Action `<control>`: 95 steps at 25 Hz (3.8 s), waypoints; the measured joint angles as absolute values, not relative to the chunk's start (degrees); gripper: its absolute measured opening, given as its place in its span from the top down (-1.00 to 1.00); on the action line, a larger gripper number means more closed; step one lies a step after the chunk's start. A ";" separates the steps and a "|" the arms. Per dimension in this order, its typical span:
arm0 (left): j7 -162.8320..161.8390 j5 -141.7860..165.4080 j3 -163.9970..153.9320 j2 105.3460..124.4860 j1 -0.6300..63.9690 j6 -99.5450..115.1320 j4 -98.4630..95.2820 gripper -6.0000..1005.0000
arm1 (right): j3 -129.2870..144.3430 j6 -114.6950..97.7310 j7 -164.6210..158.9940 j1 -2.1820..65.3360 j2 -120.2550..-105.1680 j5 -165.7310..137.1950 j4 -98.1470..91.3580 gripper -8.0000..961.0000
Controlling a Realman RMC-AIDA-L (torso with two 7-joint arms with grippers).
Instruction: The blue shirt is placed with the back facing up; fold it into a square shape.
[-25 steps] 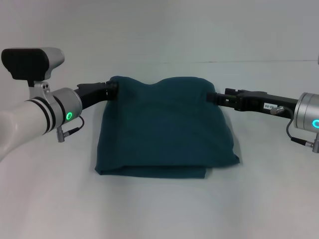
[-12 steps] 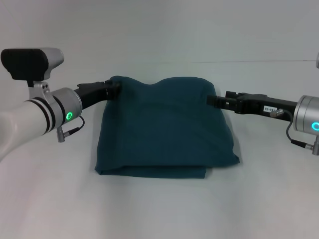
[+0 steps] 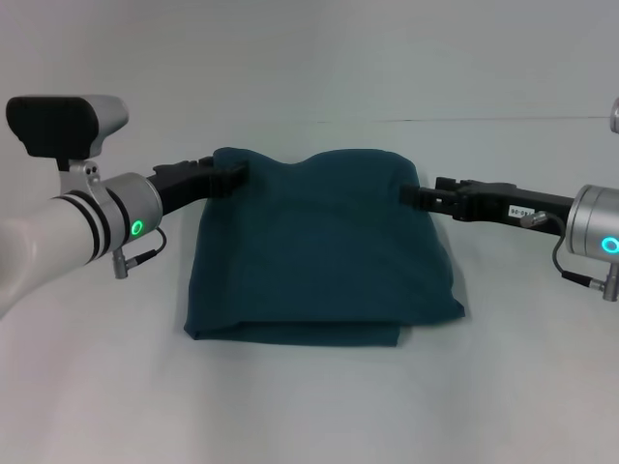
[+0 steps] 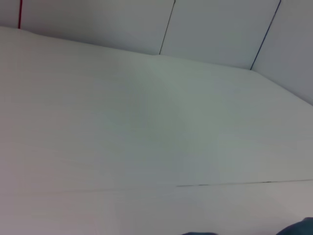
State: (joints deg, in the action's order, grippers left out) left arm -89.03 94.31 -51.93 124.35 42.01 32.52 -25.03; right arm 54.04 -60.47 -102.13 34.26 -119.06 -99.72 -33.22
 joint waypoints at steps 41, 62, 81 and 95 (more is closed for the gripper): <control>-89.03 94.30 -54.35 124.38 42.48 29.91 -24.55 0.87 | 54.23 -60.47 -102.03 34.53 -119.35 -100.37 -32.60 -0.79; -90.21 94.26 -52.39 124.27 39.76 31.09 -28.11 0.86 | 54.23 -59.89 -102.04 34.67 -119.34 -100.37 -32.61 -0.79; -82.86 94.29 -56.87 124.62 40.02 44.88 -24.80 -0.18 | 53.53 -59.51 -103.52 35.03 -118.15 -100.37 -33.18 -0.79; -78.08 93.07 -56.97 124.67 43.04 39.37 -19.28 -0.20 | 53.51 -58.59 -103.53 35.57 -118.06 -100.37 -33.22 -0.79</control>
State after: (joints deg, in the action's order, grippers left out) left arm -78.08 93.07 -56.97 124.67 43.04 39.37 -19.28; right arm 53.51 -58.59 -103.53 35.56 -118.06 -100.37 -33.22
